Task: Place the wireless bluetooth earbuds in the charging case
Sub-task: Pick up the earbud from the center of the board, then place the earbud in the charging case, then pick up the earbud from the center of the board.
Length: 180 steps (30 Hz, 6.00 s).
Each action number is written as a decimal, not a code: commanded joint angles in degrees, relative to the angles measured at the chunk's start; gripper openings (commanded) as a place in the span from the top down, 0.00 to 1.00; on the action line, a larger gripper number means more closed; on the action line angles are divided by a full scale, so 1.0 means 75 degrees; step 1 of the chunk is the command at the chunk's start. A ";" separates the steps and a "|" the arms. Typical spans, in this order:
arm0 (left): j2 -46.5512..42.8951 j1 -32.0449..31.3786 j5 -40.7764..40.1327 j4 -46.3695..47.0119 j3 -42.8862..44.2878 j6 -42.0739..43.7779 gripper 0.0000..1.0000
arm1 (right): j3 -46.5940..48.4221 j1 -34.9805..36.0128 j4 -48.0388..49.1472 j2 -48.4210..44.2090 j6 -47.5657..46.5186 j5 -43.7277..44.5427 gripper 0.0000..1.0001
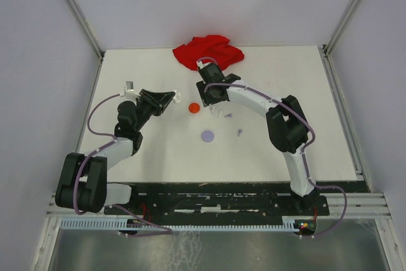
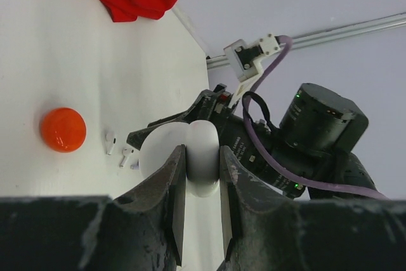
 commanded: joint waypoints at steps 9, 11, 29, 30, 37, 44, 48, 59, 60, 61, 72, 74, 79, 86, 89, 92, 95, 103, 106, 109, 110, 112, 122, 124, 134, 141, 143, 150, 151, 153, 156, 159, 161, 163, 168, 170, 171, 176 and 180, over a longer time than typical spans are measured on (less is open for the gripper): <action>-0.0110 0.0120 0.0387 0.0406 -0.0027 -0.0276 0.97 | 0.0734 -0.0137 -0.0539 0.0659 0.0337 -0.0369 0.41; -0.0088 0.0116 0.0399 0.0421 -0.0028 -0.0270 0.97 | 0.0745 -0.0157 -0.0515 0.0732 0.0366 -0.0413 0.41; 0.0075 0.0148 0.0434 0.0518 -0.0027 -0.0269 0.97 | 0.0787 -0.0373 -0.0352 0.1072 0.0537 -0.0764 0.47; 0.0080 0.0158 0.0434 0.0518 -0.0029 -0.0277 0.97 | 0.0783 -0.0384 -0.0324 0.1080 0.0543 -0.0775 0.47; 0.0113 0.0155 0.0428 0.0553 -0.0037 -0.0273 0.97 | 0.0809 -0.0404 -0.0309 0.1160 0.0527 -0.0851 0.50; 0.0134 0.0160 0.0433 0.0565 -0.0046 -0.0274 0.97 | 0.0850 -0.0403 -0.0320 0.1248 0.0512 -0.0913 0.54; 0.0148 0.0160 0.0429 0.0571 -0.0045 -0.0277 0.97 | 0.0891 -0.0413 -0.0348 0.1291 0.0513 -0.0931 0.57; 0.0166 0.0164 0.0445 0.0574 -0.0062 -0.0269 0.97 | 0.0899 -0.0421 -0.0418 0.1321 0.0473 -0.0909 0.69; 0.0177 0.0166 0.0453 0.0578 -0.0061 -0.0276 0.97 | 0.0900 -0.0422 -0.0428 0.1306 0.0469 -0.0901 0.71; 0.0185 0.0168 0.0462 0.0577 -0.0050 -0.0271 0.97 | 0.0894 -0.0419 -0.0425 0.1297 0.0459 -0.0902 0.72; 0.0432 0.0163 0.0656 0.0635 -0.0009 -0.0349 0.97 | -0.0241 -0.0423 0.1046 0.0064 -0.0024 -0.0693 0.82; 0.0596 0.0162 0.0825 0.0667 0.0062 -0.0378 0.97 | -0.0712 -0.0418 0.1624 -0.0379 -0.0157 -0.0689 0.82; 0.1185 0.0166 0.1274 0.1135 0.0215 -0.0729 0.97 | -0.2016 -0.0423 0.3010 -0.1543 -0.0385 -0.0784 0.84; 0.1778 0.0149 0.1889 0.1601 0.0501 -0.1112 0.97 | -0.4317 -0.0418 0.5700 -0.3175 -0.0591 -0.1613 0.87; 0.1977 0.0146 0.2090 0.1896 0.0546 -0.1361 0.97 | -0.5045 -0.0422 0.6614 -0.3688 -0.0622 -0.2018 0.87; 0.2152 0.0112 0.2324 0.2113 0.0635 -0.1533 0.97 | -0.5517 -0.0406 0.7185 -0.4042 -0.0634 -0.2406 0.87; 0.2363 0.0061 0.2544 0.2289 0.0757 -0.1664 0.97 | -0.6072 -0.0372 0.7996 -0.4374 -0.0647 -0.2727 0.87; 0.3002 -0.0170 0.3035 0.3071 0.1006 -0.2232 0.97 | -0.6653 -0.0233 0.8831 -0.4806 -0.0972 -0.3165 0.87; 0.3154 -0.0299 0.3150 0.3166 0.1118 -0.2317 0.97 | -0.6753 -0.0141 0.9052 -0.4865 -0.1204 -0.3270 0.87; 0.3244 -0.0398 0.3247 0.3166 0.1221 -0.2356 0.97 | -0.6786 -0.0086 0.9172 -0.4858 -0.1400 -0.3307 0.87; 0.3272 -0.0427 0.3285 0.3166 0.1252 -0.2378 0.97 | -0.6817 -0.0064 0.9235 -0.4850 -0.1473 -0.3314 0.87; 0.3317 -0.0463 0.3333 0.3248 0.1282 -0.2466 0.97 | -0.6913 -0.0020 0.9469 -0.4810 -0.1560 -0.3290 0.87; 0.3755 -0.0596 0.3575 0.4171 0.1384 -0.3186 0.97 | -0.7675 0.0065 1.1412 -0.4577 -0.2010 -0.3322 0.89; 0.3828 -0.0619 0.3606 0.4318 0.1410 -0.3295 0.97 | -0.7760 0.0059 1.1635 -0.4522 -0.2107 -0.3387 0.90; 0.3954 -0.0692 0.3725 0.4606 0.1507 -0.3566 0.97 | -0.7925 0.0083 1.2283 -0.4214 -0.2403 -0.3839 0.93; 0.4004 -0.0730 0.3791 0.4802 0.1564 -0.3731 0.97 | -0.7910 0.0102 1.2267 -0.4100 -0.2474 -0.3867 0.93; 0.4015 -0.0731 0.3800 0.4846 0.1575 -0.3767 0.97 | -0.7898 0.0099 1.2253 -0.4071 -0.2484 -0.3873 0.93; 0.4077 -0.0743 0.3827 0.5026 0.1602 -0.3806 0.97 | -0.7898 0.0097 1.2259 -0.3971 -0.2520 -0.3891 0.94; 0.4074 -0.0743 0.3832 0.5045 0.1602 -0.3806 0.97 | -0.7899 0.0104 1.2260 -0.3970 -0.2515 -0.3884 0.94; 0.4092 -0.0743 0.3833 0.5070 0.1605 -0.3806 0.97 | -0.7905 0.0105 1.2259 -0.3970 -0.2521 -0.3902 0.94; 0.4097 -0.0745 0.3811 0.5193 0.1612 -0.4092 0.97 | -0.7939 0.0096 1.2243 -0.3981 -0.2521 -0.3925 0.94; 0.4111 -0.0749 0.3792 0.5331 0.1648 -0.4220 0.97 | -0.8000 0.0095 1.2246 -0.3999 -0.2495 -0.3891 0.92; 0.4100 -0.0749 0.3792 0.5346 0.1649 -0.4239 0.97 | -0.8015 0.0097 1.2247 -0.4014 -0.2433 -0.3844 0.83; 0.4092 -0.0746 0.3781 0.5340 0.1626 -0.4228 0.97 | -0.8006 0.0093 1.2220 -0.4036 -0.2361 -0.3796 0.70; 0.4159 -0.0743 0.3745 0.5334 0.1592 -0.4179 0.97 | -0.8201 0.0095 1.2876 -0.4315 -0.1990 -0.3355 0.40; 0.4209 -0.0743 0.3722 0.5359 0.1584 -0.4187 0.97 | -0.8380 0.0076 1.3363 -0.4484 -0.1794 -0.3091 0.34; 0.4230 -0.0744 0.3708 0.5377 0.1579 -0.4192 0.97 | -0.8441 0.0055 1.3440 -0.4594 -0.1704 -0.2960 0.33; 0.4289 -0.0746 0.3597 0.5427 0.1538 -0.4216 0.97 | -0.8779 0.0035 1.3009 -0.5385 -0.1600 -0.1946 0.30; 0.4330 -0.0749 0.3478 0.5532 0.1483 -0.4261 0.97 | -0.8521 0.0041 1.0570 -0.6160 -0.1390 -0.0277 0.28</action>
